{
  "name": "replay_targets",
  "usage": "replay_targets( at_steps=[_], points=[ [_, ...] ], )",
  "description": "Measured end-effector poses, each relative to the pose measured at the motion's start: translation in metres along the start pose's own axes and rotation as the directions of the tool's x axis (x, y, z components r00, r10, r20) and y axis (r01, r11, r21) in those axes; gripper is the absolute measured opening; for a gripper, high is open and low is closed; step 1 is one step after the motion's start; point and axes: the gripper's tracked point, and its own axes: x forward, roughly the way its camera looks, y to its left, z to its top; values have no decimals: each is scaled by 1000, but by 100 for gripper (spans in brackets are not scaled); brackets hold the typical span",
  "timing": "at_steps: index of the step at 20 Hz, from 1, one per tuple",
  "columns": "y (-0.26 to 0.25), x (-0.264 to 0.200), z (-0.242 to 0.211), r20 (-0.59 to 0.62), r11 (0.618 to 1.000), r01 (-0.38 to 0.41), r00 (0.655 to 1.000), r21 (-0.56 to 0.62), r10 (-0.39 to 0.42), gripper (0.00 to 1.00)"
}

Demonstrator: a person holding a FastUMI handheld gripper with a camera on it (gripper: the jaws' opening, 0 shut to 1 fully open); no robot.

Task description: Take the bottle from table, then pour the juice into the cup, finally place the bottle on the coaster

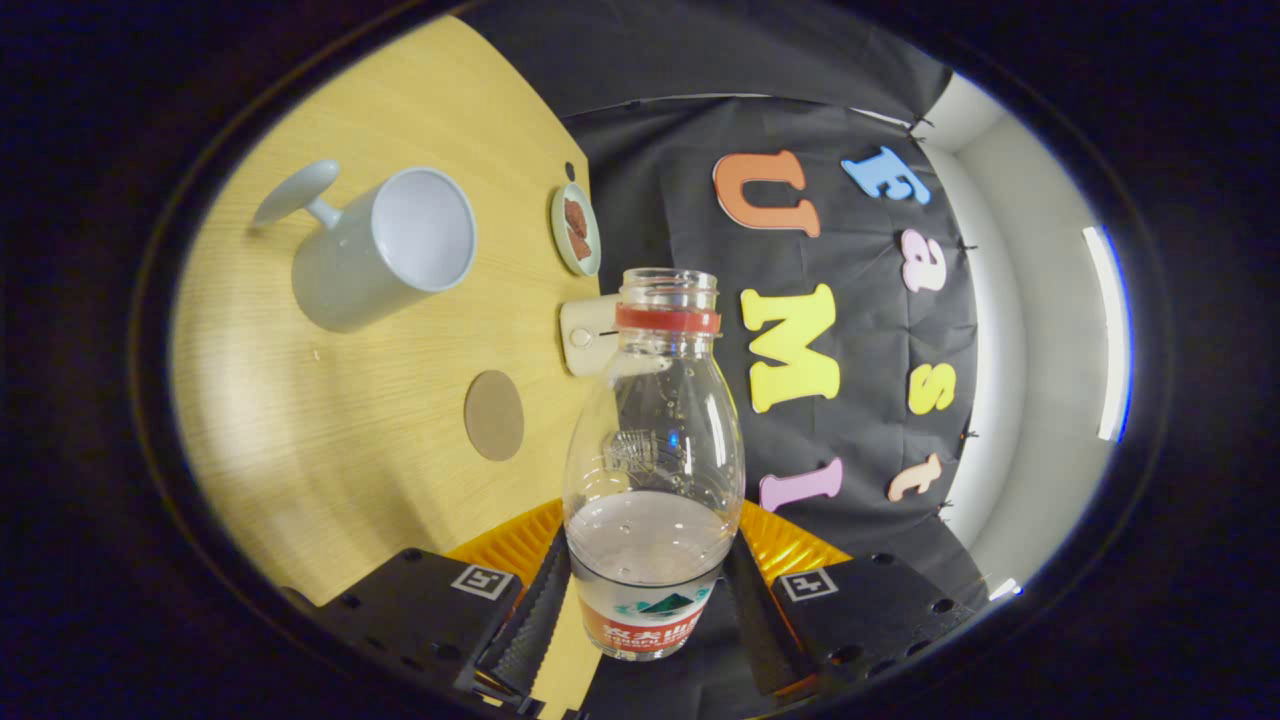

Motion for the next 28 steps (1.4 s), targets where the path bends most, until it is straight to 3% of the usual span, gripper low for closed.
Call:
replay_targets(
  at_steps=[14,28],
  points=[
    [4,2,18,-19,974,27,999,-226,-32,82],
    [-4,-5,24,-40,955,65,996,-290,-79,82]
  ],
)
